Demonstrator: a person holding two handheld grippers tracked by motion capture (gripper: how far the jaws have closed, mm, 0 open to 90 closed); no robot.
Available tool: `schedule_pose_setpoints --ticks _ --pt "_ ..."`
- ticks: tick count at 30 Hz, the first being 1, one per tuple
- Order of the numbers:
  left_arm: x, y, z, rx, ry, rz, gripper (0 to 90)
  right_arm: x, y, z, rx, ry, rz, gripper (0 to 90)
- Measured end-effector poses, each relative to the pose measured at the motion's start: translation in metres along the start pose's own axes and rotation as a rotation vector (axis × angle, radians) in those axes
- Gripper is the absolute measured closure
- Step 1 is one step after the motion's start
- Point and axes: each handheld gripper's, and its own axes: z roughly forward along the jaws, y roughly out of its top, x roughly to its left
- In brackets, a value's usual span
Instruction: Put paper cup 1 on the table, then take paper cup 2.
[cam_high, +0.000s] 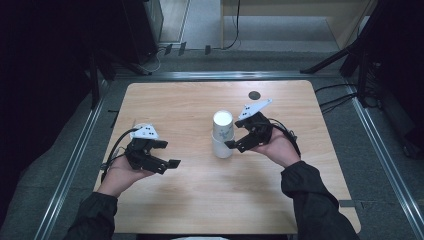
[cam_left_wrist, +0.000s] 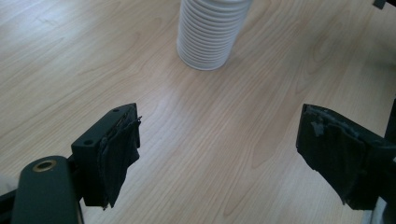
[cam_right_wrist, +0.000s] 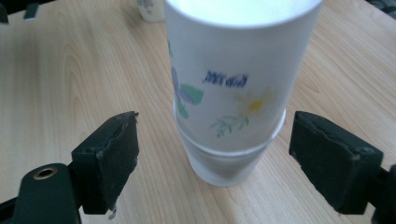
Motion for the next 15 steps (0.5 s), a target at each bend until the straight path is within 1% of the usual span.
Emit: schedule_pose_setpoints --ticks 3,4,5,10,12,13,14,15 --pt "-0.003 0.001 0.003 0.002 -0.008 0.010 13.7 -0.002 0.007 0.002 0.014 0.017 0.001 16.3" --pt "-0.004 0.001 0.004 -0.002 -0.011 0.013 13.7 -0.003 0.009 0.003 0.026 0.018 0.004 16.3" --pt "-0.005 0.000 0.005 -0.004 -0.018 0.011 13.7 -0.003 0.012 0.003 0.034 0.016 -0.006 16.3" --pt "-0.006 -0.001 0.010 0.006 -0.025 0.020 13.7 -0.006 0.025 0.004 0.049 0.021 -0.021 16.3" --pt "-0.006 -0.001 0.011 0.006 -0.036 0.019 13.8 -0.008 0.030 0.005 0.053 0.027 -0.022 19.1" --pt "-0.006 -0.001 0.012 0.004 -0.041 0.018 13.8 -0.008 0.032 0.005 0.060 0.031 -0.021 19.7" --pt "-0.006 0.000 0.013 0.004 -0.042 0.020 13.8 -0.009 0.035 0.006 0.067 0.032 -0.033 20.0" --pt "-0.006 0.000 0.013 0.007 -0.047 0.022 13.8 -0.009 0.037 0.007 0.077 0.030 -0.033 20.0"
